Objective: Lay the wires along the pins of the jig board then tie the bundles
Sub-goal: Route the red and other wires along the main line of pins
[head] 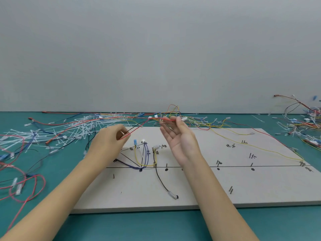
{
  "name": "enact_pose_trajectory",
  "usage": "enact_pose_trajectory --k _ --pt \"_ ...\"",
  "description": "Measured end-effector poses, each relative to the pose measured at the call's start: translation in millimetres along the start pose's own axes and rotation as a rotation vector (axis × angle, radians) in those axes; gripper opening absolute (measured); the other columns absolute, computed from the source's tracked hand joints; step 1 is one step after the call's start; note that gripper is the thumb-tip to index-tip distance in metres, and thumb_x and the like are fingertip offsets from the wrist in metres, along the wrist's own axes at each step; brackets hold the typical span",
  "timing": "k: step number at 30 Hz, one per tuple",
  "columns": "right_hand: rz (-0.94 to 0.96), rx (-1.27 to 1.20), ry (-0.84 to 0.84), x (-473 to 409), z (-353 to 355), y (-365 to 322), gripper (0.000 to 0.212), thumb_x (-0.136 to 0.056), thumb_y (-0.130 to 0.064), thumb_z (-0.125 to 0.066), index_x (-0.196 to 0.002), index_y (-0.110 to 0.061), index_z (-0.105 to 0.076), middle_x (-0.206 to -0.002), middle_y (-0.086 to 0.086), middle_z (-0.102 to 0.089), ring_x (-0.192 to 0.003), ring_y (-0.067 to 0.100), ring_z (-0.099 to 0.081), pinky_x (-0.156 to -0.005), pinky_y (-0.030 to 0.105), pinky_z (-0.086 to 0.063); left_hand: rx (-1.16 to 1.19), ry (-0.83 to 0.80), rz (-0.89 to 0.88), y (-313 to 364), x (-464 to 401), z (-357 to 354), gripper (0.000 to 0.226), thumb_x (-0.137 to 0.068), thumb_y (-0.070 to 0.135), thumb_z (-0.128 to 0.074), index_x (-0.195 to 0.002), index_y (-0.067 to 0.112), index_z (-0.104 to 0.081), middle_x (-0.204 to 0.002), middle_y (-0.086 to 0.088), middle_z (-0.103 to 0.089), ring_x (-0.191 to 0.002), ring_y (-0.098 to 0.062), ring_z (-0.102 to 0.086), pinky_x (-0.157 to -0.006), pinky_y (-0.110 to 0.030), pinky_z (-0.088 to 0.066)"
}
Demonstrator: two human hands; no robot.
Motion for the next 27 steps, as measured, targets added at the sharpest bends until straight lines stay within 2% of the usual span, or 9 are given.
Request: enact_pose_trajectory --k 6,9,13,15,17,20,23,25,27 --pt "0.012 -0.178 0.236 -6.1 17.1 -14.4 0.025 -0.104 -0.018 -0.040 -0.089 -0.007 -0.055 -0.064 0.007 -0.061 -0.056 0.015 -0.068 -0.056 0.024 -0.058 -0.002 0.004 0.087 -14.9 -9.2 9.8 0.028 -0.088 0.046 -0.065 -0.069 0.026 -0.063 -0.059 0.009 -0.065 -0.065 -0.017 -0.063 -0.065 -0.035 -0.052" --pt "-0.020 -0.121 0.289 -7.4 18.9 -12.9 0.024 -0.104 -0.020 -0.040 -0.089 -0.010 -0.055 -0.055 -0.002 -0.042 -0.037 0.007 -0.045 -0.040 0.018 -0.043 -0.018 0.000 0.129 -15.1 -8.7 10.7 0.037 -0.090 0.048 -0.061 -0.065 0.021 -0.061 -0.061 0.004 -0.064 -0.065 -0.020 -0.061 -0.064 -0.035 -0.050" --pt "-0.119 0.159 0.141 -3.8 8.0 -6.6 0.023 -0.103 -0.021 -0.043 -0.089 -0.008 -0.056 -0.044 -0.008 -0.024 -0.032 0.004 -0.020 -0.033 0.017 -0.018 -0.043 0.055 0.097 -5.0 -5.3 7.2 0.049 -0.096 0.033 -0.052 -0.056 0.007 -0.042 -0.055 -0.012 -0.053 -0.055 -0.030 -0.042 -0.054 -0.032 -0.034" --pt "-0.238 0.292 0.021 3.1 -2.1 0.7 0.024 -0.100 -0.027 -0.049 -0.090 -0.008 -0.059 -0.048 -0.007 -0.023 -0.033 0.004 -0.017 -0.033 0.017 -0.015 -0.086 0.104 0.034 3.5 -2.2 7.4 0.049 -0.097 0.027 -0.049 -0.054 0.011 -0.034 -0.049 -0.006 -0.039 -0.052 -0.026 -0.034 -0.052 -0.032 -0.027" --pt "-0.285 0.532 -0.064 11.2 -12.0 8.9 0.032 -0.094 -0.040 -0.056 -0.090 -0.009 -0.062 -0.052 -0.007 -0.019 -0.037 0.007 -0.014 -0.036 0.017 -0.013 -0.145 0.118 -0.011 10.3 0.7 9.2 0.047 -0.096 0.024 -0.048 -0.052 0.015 -0.033 -0.049 -0.003 -0.038 -0.052 -0.026 -0.037 -0.049 -0.031 -0.025" --pt "-0.283 0.815 -0.186 23.1 -25.5 22.0 0.048 -0.078 -0.061 -0.067 -0.089 -0.015 -0.066 -0.056 -0.007 -0.026 -0.040 0.009 -0.019 -0.040 0.018 -0.016 -0.224 0.121 -0.047 17.6 4.7 10.9 0.043 -0.093 0.021 -0.048 -0.052 0.020 -0.032 -0.052 -0.002 -0.041 -0.056 -0.032 -0.042 -0.050 -0.032 -0.026" --pt "-0.078 1.032 -0.187 28.1 -30.6 36.0 0.043 -0.069 -0.054 -0.078 -0.084 -0.017 -0.062 -0.066 -0.007 -0.040 -0.052 0.009 -0.036 -0.049 0.021 -0.030 -0.242 0.095 -0.072 23.3 7.8 8.1 0.043 -0.090 0.017 -0.051 -0.053 0.023 -0.031 -0.052 0.003 -0.039 -0.057 -0.032 -0.040 -0.050 -0.032 -0.025" --pt "-0.007 1.029 -0.130 26.7 -29.6 38.6 0.038 -0.072 -0.048 -0.078 -0.079 -0.017 -0.058 -0.067 -0.004 -0.047 -0.052 0.007 -0.039 -0.052 0.023 -0.033 -0.230 0.078 -0.102 26.5 9.4 5.6 0.043 -0.089 0.016 -0.051 -0.052 0.025 -0.030 -0.053 0.005 -0.038 -0.057 -0.030 -0.039 -0.049 -0.031 -0.023" --pt "-0.071 0.981 -0.146 27.0 -30.0 36.5 0.040 -0.077 -0.054 -0.072 -0.068 -0.018 -0.057 -0.059 -0.006 -0.051 -0.042 0.004 -0.037 -0.042 0.017 -0.030 -0.215 0.072 -0.141 29.8 11.2 4.0 0.040 -0.088 0.016 -0.050 -0.053 0.026 -0.033 -0.052 0.009 -0.039 -0.057 -0.026 -0.039 -0.047 -0.028 -0.021"
Point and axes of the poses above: each hand's wrist, its own x-axis away from the middle knuckle, its own z-axis out of the back of the hand, y = z × x, the point moved 1 cm from there along -x, towards the middle knuckle
